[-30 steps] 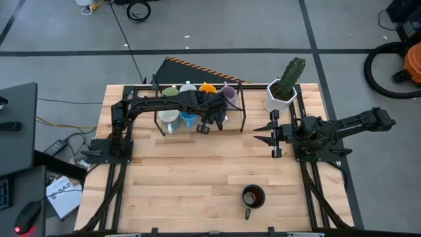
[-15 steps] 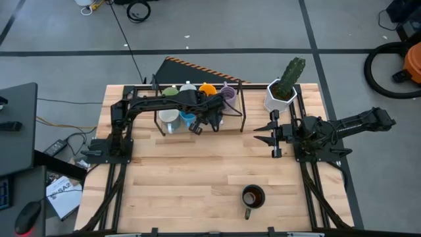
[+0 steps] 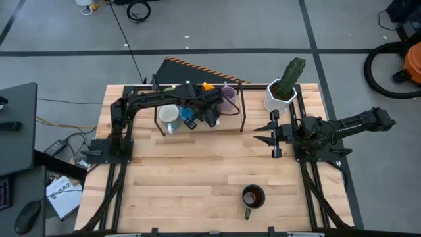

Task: Place coffee mugs
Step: Put the purple white mug on the shelf

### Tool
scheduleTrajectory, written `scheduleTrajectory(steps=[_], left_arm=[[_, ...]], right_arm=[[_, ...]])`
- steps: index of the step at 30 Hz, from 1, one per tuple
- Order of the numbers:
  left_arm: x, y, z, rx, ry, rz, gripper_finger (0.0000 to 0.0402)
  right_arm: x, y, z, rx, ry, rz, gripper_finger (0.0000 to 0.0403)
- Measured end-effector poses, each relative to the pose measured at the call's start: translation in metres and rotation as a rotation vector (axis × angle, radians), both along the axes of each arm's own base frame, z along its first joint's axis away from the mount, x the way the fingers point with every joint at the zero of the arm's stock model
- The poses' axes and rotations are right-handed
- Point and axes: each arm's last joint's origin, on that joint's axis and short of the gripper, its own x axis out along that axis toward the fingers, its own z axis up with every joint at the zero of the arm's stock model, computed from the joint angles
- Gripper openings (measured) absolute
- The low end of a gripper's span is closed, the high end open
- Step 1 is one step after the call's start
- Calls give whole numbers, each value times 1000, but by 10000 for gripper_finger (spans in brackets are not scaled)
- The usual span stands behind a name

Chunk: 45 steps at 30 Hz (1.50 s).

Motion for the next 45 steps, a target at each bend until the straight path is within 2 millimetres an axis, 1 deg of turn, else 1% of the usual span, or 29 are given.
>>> scheduleTrajectory(steps=[4,10,23,26,28,31,33,35,38,41,43,45], left_arm=[[-6,4,-2,-20,47,9,15],[-6,4,-2,-23,49,22,20],[-7,5,-1,28,60,43,98],[-7,5,-1,19,58,74,112],[-7,4,3,16,50,99,120],[-5,1,13,32,14,131,129],[-1,-1,25,36,-39,148,132],[4,-4,37,35,-124,181,132],[16,-8,48,-14,-300,319,132],[26,-15,48,-90,-421,452,132],[31,-20,41,-118,-459,529,133],[34,-26,32,-109,-476,609,133]], right_arm=[[0,0,0,0,0,0,114],[0,0,0,0,0,0,114],[0,0,0,0,-1,0,114],[0,0,0,0,-1,0,114],[0,0,0,0,-1,0,114],[0,0,0,0,-1,0,114],[0,0,0,0,-1,-1,114],[0,0,0,0,-1,-1,114],[0,0,0,0,-1,-1,114],[0,0,0,0,-1,0,114],[0,0,0,0,-1,0,114],[0,0,0,0,-2,0,114]])
